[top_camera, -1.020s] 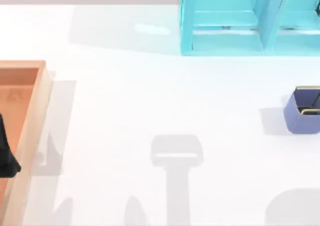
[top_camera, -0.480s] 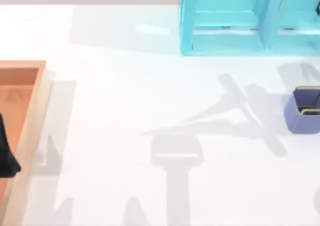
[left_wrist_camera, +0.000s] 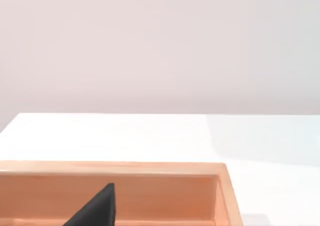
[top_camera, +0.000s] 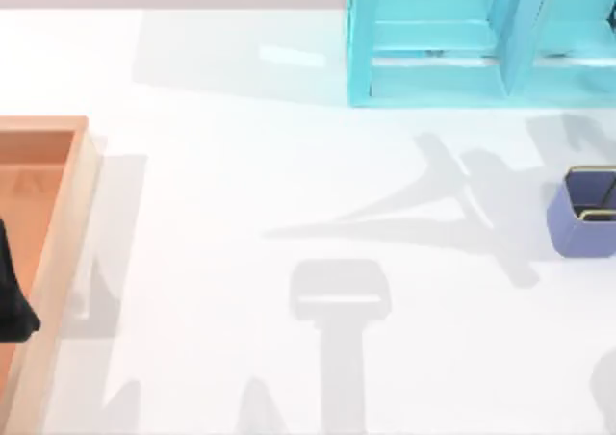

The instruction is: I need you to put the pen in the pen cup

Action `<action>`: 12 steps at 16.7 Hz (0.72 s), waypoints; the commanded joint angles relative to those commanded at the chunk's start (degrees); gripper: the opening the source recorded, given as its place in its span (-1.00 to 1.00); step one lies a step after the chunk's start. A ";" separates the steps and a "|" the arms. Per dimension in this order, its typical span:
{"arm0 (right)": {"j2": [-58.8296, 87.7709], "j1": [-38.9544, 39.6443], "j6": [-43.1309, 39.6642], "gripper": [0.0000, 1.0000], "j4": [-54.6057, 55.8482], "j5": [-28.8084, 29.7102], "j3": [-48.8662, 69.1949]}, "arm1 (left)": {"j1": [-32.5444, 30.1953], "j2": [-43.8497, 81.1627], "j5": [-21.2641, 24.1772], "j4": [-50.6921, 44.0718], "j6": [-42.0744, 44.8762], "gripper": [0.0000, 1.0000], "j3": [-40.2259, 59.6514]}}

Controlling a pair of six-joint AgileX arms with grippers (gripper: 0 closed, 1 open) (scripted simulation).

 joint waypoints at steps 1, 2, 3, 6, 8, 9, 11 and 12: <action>-0.58 0.03 -0.05 -1.00 0.12 -0.02 -0.64 | 0.00 0.00 0.00 0.00 0.00 1.00 0.00; -1.42 0.09 -0.15 -1.00 0.27 -0.03 -1.65 | 0.00 0.00 0.00 0.00 0.00 1.00 0.00; -2.47 0.26 -0.26 -1.00 0.42 -0.01 -2.82 | 0.00 0.00 0.00 0.00 0.00 1.00 0.00; -5.40 1.03 -0.36 -1.00 0.87 0.01 -5.67 | 0.00 0.00 0.00 0.00 0.00 1.00 0.00; -7.46 1.35 -0.51 -1.00 1.18 0.07 -7.66 | 0.00 0.00 0.00 0.00 0.00 1.00 0.00; -8.74 1.63 -0.51 -1.00 1.43 0.10 -8.77 | 0.00 0.00 0.00 0.00 0.00 1.00 0.00; -11.04 2.29 -0.55 -1.00 1.87 0.16 -10.67 | 0.00 0.00 0.00 0.00 0.00 1.00 0.00; -11.64 2.43 -0.62 -1.00 1.95 0.23 -11.16 | 0.00 0.00 0.00 0.00 0.00 1.00 0.00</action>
